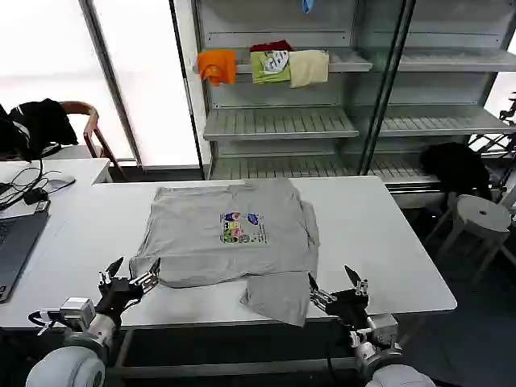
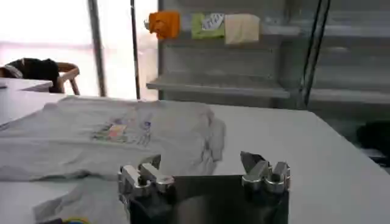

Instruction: Fold and organize the clothes.

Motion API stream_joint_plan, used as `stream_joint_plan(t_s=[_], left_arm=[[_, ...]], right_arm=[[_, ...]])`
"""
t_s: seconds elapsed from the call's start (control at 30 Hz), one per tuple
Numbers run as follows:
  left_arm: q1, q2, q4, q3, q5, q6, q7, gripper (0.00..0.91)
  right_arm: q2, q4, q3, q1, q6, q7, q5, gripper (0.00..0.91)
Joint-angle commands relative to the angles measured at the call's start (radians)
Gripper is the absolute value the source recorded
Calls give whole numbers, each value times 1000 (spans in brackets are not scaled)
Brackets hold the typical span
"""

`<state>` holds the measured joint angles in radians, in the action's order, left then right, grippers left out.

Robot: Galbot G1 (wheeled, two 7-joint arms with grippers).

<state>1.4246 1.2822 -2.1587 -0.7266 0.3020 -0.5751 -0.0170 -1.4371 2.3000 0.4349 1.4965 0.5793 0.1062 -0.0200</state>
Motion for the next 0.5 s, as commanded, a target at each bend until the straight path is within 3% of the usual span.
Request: stream_joint_plan(t_s=[0.03, 0.33, 0.43, 0.5], left_arm=[[61, -3, 51, 8, -40, -2, 23, 907], [48, 0, 100, -2, -51, -2, 39, 907], [44, 1, 112, -2, -57, -2, 39, 816], [40, 3, 121, -2, -60, -1, 38, 796]], right_arm=[[14, -7, -12, 42, 1, 17, -8, 907], [6, -66, -38, 29, 0, 23, -27, 907], [0, -85, -50, 24, 0, 18, -22, 897], [0, -96, -56, 20, 0, 11, -19, 826]])
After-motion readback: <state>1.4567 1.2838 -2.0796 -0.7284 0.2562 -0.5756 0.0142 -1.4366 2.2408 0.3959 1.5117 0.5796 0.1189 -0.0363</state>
